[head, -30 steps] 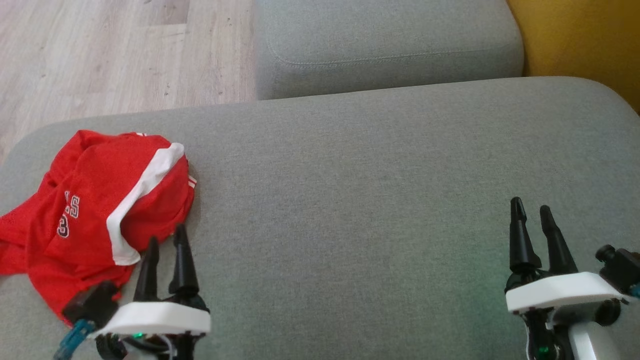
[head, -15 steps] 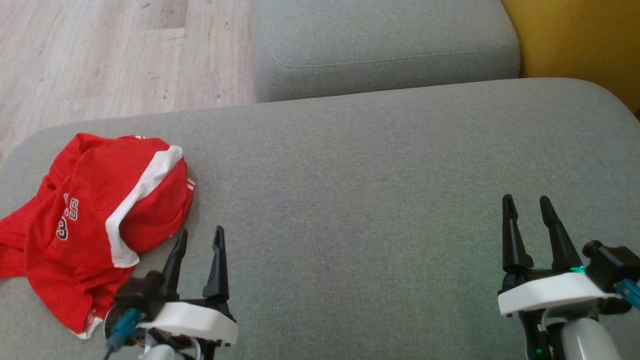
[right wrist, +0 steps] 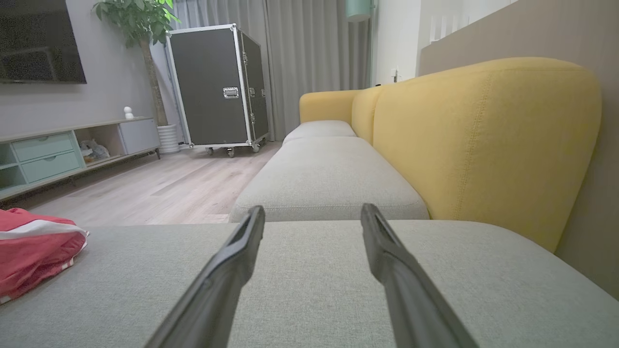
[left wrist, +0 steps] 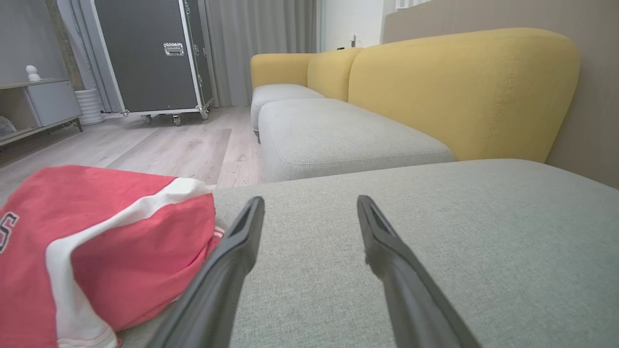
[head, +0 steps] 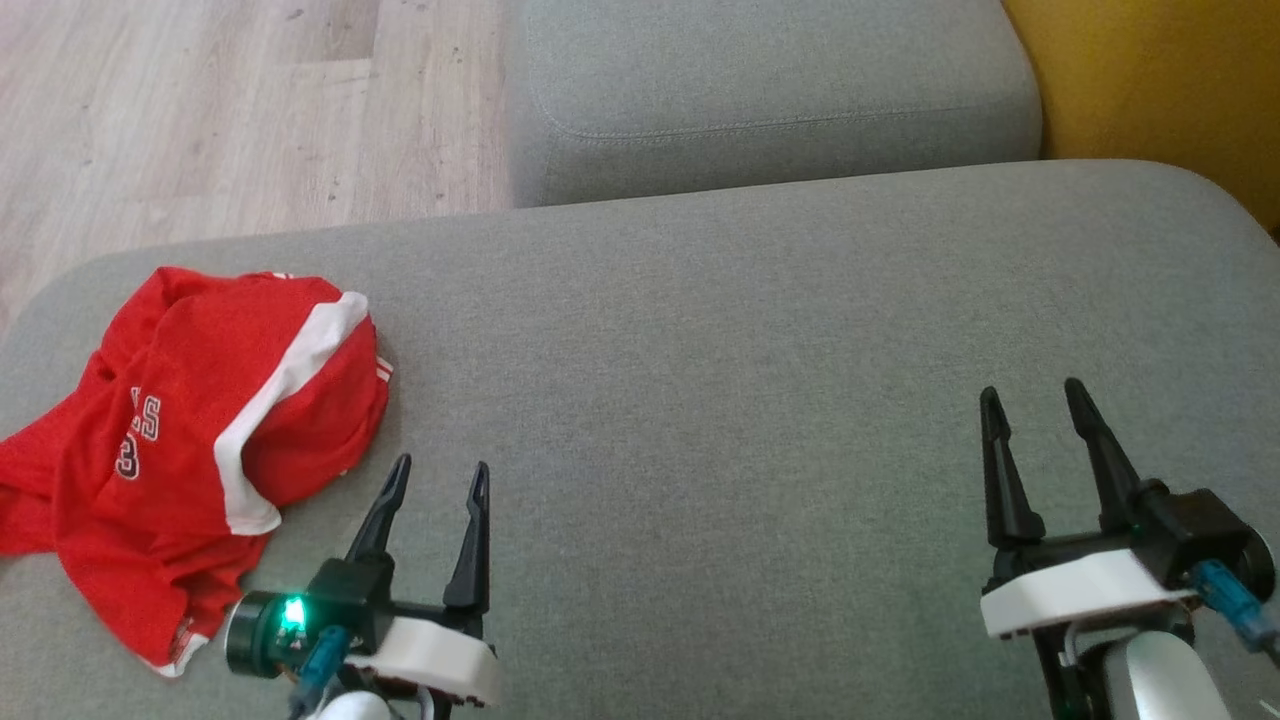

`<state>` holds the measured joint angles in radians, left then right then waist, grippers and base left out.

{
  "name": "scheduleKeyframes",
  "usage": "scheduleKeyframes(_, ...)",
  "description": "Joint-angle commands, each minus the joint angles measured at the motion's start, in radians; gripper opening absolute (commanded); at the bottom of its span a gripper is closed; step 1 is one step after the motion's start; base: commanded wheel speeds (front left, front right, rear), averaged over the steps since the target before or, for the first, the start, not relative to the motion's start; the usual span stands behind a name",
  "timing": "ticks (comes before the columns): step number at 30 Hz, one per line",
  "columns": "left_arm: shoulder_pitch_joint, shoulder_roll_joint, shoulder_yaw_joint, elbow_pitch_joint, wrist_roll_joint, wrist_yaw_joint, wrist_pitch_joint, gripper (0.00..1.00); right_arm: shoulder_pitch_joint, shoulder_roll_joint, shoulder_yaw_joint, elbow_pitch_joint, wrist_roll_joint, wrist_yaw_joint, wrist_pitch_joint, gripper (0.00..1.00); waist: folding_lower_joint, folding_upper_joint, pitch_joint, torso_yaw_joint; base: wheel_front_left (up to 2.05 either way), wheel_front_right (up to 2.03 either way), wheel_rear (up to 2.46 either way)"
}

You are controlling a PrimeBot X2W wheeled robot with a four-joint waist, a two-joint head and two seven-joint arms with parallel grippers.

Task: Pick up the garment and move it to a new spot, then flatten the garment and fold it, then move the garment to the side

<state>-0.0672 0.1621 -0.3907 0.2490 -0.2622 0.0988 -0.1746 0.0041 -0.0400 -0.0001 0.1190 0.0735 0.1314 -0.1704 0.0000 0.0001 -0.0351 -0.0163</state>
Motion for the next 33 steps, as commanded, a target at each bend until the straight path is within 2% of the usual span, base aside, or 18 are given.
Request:
scheduleKeyframes(1,-0.056,0.006,0.025,-0.041,0.003,0.012,-0.019,1.0,-0.031,-0.009,0.028,-0.045,-0.027,-0.001,-0.023,1.0,0.0,-0.0001,-0.001,0.001,0.0,0.0,0.0)
scheduleKeyframes(6,-0.03,-0.026,0.065,-0.082,-0.056,0.003,-0.034,1.0,-0.017,-0.009,0.014,-0.029,0.061,-0.001,-0.038,1.0,0.0,-0.0001,-0.002,0.002,0.0,0.0,0.0)
scheduleKeyframes(10,0.0,-0.051,0.116,-0.091,-0.089,-0.029,-0.045,1.0,-0.005,-0.009,0.028,-0.005,0.149,-0.001,-0.049,1.0,0.0,-0.0001,-0.001,0.002,0.0,0.0,0.0)
scheduleKeyframes(13,0.017,-0.063,0.139,-0.087,-0.07,-0.049,-0.054,1.0,0.006,-0.009,0.046,0.026,0.16,-0.001,-0.058,1.0,0.0,-0.0001,-0.003,0.002,0.0,0.0,0.0)
scheduleKeyframes(18,0.032,-0.073,0.135,-0.032,0.004,-0.073,-0.069,1.0,-0.001,-0.01,0.061,0.048,0.085,-0.001,-0.073,1.0,0.0,-0.0001,-0.006,0.002,0.0,0.0,0.0)
scheduleKeyframes(25,0.026,-0.088,0.151,-0.03,0.083,-0.074,-0.086,1.0,-0.008,-0.01,0.061,0.052,-0.004,-0.001,-0.091,1.0,0.0,-0.0001,-0.009,0.003,0.0,0.0,0.0)
scheduleKeyframes(33,0.025,-0.101,0.176,-0.027,0.104,-0.092,-0.087,1.0,-0.004,-0.01,0.061,0.056,-0.001,-0.001,-0.091,1.0,0.0,-0.0001,-0.013,0.023,0.0,0.0,0.0)
